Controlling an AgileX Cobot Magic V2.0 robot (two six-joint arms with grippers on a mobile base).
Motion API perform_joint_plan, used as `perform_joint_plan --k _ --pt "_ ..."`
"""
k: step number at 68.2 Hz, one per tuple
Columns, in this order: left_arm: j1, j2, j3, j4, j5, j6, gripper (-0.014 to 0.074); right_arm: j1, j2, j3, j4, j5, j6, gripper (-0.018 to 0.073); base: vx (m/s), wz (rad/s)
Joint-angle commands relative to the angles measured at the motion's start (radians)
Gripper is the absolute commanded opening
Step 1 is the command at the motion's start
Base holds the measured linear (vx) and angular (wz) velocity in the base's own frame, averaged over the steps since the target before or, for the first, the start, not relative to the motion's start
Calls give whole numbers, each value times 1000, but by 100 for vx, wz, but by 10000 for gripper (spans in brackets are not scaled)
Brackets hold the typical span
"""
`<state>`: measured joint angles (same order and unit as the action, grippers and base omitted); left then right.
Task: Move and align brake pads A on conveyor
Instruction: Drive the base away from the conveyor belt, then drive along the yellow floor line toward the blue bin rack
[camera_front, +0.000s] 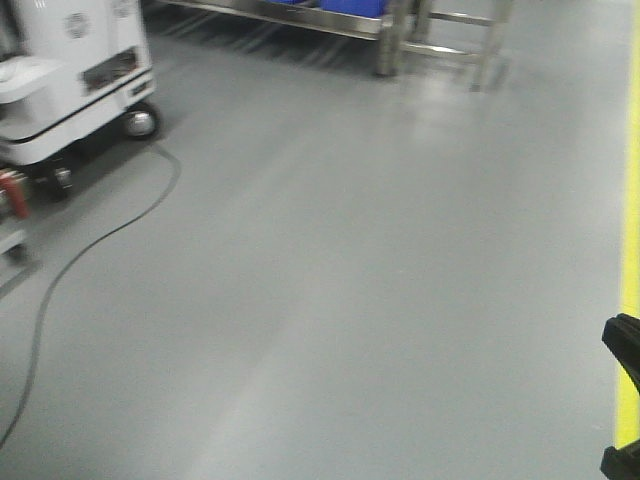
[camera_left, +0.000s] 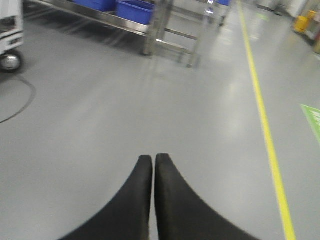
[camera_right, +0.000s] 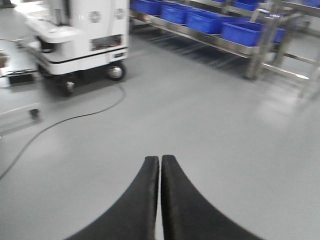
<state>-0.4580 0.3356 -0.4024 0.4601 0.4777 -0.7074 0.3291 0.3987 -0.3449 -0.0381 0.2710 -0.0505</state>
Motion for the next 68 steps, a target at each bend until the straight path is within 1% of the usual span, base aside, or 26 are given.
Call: perform_joint_plan --k 1,23,36,52,68 --pt "-3 7 -24 14 -61 -7 -6 -1 6 -26 -13 -78 -8 -6 11 -81" --pt "-3 7 -24 14 -60 -7 -6 -1 5 -26 -13 -75 -8 -6 15 -88" --pt "-3 7 -24 14 -60 -7 -6 -1 5 -26 -13 -75 -8 -6 21 -73" --pt "-3 7 -24 14 -60 -7 -6 -1 5 -26 -13 -75 -8 -6 28 -49" --pt "-3 7 -24 14 -60 -7 -6 -1 5 -26 -13 -75 -8 -6 38 -24"
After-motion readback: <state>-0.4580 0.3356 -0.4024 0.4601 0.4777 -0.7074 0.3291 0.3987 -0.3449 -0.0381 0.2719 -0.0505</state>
